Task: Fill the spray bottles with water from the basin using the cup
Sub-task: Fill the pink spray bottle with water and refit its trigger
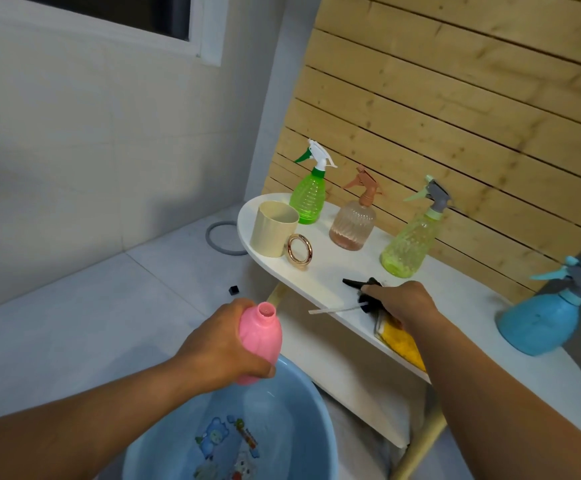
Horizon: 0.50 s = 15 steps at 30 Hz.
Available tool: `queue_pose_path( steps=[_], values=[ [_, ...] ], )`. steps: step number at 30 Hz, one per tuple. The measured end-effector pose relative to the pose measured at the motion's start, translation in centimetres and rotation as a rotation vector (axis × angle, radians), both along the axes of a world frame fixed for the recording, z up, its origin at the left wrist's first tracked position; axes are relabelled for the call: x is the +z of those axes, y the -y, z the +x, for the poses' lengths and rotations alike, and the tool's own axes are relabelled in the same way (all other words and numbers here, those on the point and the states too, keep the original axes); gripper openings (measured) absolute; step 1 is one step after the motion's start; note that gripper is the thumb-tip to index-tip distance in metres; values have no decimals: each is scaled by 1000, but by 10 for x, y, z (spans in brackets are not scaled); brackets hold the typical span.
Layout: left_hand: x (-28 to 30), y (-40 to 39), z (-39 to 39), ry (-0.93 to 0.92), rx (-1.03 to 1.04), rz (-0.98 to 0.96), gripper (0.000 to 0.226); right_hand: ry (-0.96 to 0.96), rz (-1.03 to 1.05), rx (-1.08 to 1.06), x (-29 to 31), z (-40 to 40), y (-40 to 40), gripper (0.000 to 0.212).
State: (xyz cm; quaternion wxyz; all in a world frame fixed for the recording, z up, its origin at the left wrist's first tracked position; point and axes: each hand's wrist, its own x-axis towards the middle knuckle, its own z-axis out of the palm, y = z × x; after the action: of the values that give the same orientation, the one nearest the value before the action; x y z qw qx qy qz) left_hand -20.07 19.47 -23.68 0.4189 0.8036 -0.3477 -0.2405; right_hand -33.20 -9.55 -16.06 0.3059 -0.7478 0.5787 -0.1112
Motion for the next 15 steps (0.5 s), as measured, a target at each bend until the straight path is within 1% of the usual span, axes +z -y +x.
queue_pose_path(
  steps=[2, 6, 8, 10, 11, 13, 15],
  values=[
    [0, 0, 0, 3, 0, 15, 101, 59, 51, -28, -1, 4, -1, 47],
    [1, -2, 0, 10, 7, 47, 102, 147, 147, -105, -2, 7, -5, 47],
    [1, -3, 0, 11, 5, 56, 102, 169, 209, -125, 1, 5, -9, 41],
    [2, -5, 0, 11, 5, 62, 102, 233, 283, -162, 5, 4, -12, 30],
    [2, -6, 0, 13, 6, 70, 102, 290, 329, -171, 9, 4, -15, 28],
    [4, -7, 0, 19, 13, 87, 105, 433, 389, -157, 15, 5, -22, 34],
    [6, -7, 1, 41, 25, 106, 106, 558, 382, -86, 28, 7, -38, 38]
  ],
)
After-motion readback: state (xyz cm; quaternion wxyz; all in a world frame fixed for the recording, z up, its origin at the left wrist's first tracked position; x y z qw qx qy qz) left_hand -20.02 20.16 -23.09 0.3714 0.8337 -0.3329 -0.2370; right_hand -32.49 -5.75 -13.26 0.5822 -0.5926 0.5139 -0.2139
